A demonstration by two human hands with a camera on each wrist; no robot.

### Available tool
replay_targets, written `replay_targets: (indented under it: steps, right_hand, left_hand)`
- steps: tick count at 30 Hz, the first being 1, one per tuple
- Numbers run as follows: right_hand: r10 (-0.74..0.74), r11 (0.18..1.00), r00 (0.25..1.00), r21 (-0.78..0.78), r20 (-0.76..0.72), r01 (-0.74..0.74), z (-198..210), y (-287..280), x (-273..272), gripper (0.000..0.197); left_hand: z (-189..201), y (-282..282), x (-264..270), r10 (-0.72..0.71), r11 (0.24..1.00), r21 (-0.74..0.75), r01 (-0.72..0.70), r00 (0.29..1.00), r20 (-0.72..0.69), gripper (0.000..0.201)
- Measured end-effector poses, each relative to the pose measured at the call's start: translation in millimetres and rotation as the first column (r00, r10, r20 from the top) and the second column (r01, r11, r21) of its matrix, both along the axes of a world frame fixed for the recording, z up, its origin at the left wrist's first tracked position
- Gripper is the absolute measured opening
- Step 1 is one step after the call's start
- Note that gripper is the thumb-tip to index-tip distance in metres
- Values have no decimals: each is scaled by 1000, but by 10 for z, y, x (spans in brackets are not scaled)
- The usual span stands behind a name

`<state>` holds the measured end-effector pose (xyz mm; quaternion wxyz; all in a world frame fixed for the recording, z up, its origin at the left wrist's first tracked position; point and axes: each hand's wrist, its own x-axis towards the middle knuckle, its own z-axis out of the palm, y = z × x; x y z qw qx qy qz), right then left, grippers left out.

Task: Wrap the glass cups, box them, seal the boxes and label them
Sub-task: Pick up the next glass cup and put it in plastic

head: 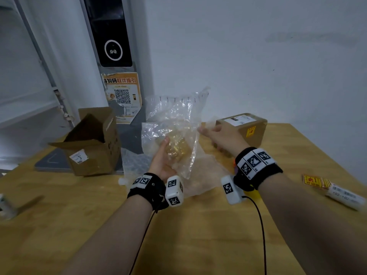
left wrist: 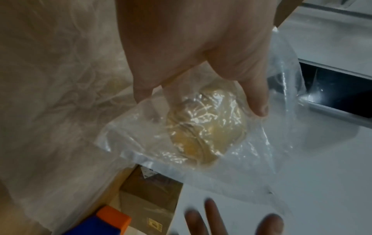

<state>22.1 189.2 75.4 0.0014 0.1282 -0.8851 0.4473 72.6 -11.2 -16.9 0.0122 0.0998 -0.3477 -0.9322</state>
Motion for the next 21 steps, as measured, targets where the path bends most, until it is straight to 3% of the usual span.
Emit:
replay_targets:
  steps: [2,3,6,9,10,12,15,21]
  right_hand:
    - [110,987,977,-136,184,-86,-101,-6,50,59]
    - [153,974,968,-196,199,-114,-131,-29,63,57]
    - [101,930,992,-361,72,-68,-126,-82,33,20]
    - [-5,885,1000,-466,-22,-6,-60,-53,-70,25]
    - [4,864,999,-502,-41,-24,-31,-42,-97,26]
    - [64,791,997,-607,-45,-79,31,-11,-118,28]
    - [131,715,991,-689,-38,-121,174,39,-62,27]
    - [170,677,985,-723,-24,-135,222,150,-131,28]
  left_hand:
    - [39,33,4,-35,999,-27,33,997,-68,76]
    - [74,56,9,-40,997,-70,33,995,-93,73]
    - [225,115,45,-24,960,-279,2,997,-74,71]
    - [296,77,47,78,925,-372,-74,997,-2,109]
    - [298,33,43,133,919,-373,-127,991,-11,124]
    - [289,-71,47,185,904,-383,-191,981,-51,134]
    - [294,-178,81,146,886,-433,-165,986,-77,122]
    - [415,-244,2,251,816,-517,-259,964,-87,55]
